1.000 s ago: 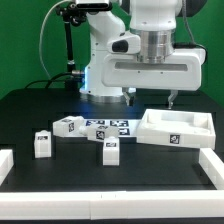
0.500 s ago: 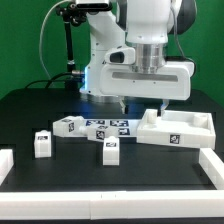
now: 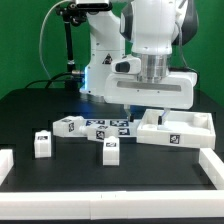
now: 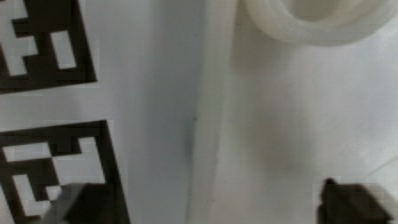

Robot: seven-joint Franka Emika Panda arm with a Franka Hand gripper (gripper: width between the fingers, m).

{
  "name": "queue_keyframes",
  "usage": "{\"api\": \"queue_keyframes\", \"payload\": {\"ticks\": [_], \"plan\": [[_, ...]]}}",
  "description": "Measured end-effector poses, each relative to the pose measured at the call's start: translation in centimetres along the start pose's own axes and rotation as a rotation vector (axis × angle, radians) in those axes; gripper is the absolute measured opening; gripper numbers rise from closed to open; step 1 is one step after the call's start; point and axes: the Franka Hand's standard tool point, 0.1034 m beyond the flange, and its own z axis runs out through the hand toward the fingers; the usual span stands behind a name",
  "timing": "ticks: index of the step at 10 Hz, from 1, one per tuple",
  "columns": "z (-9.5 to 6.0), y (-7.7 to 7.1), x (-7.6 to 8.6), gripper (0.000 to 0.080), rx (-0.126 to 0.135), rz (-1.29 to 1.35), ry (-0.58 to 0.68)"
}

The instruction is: Assemble one leg

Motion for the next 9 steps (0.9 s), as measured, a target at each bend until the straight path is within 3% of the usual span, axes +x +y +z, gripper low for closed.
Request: {"api": "queue_keyframes", "payload": {"ticks": [1, 2, 3, 4, 8, 9], "plan": [[0.00, -0.01, 0.03, 0.0426, 0.000, 0.000, 0.000], [0.00, -0.03, 0.06, 0.0426, 0.000, 0.000, 0.001], [-0.01, -0.04, 0.09, 0.0224, 0.000, 0.000, 0.001], [-0.01, -0.05, 0.10, 0.0091, 0.000, -0.001, 0.001], [-0.15, 0.15, 0.26, 0.0054, 0.001, -0.013, -0.002], [-0.96, 0.45, 0.47, 0.0054, 0.005, -0.024, -0.013]]}}
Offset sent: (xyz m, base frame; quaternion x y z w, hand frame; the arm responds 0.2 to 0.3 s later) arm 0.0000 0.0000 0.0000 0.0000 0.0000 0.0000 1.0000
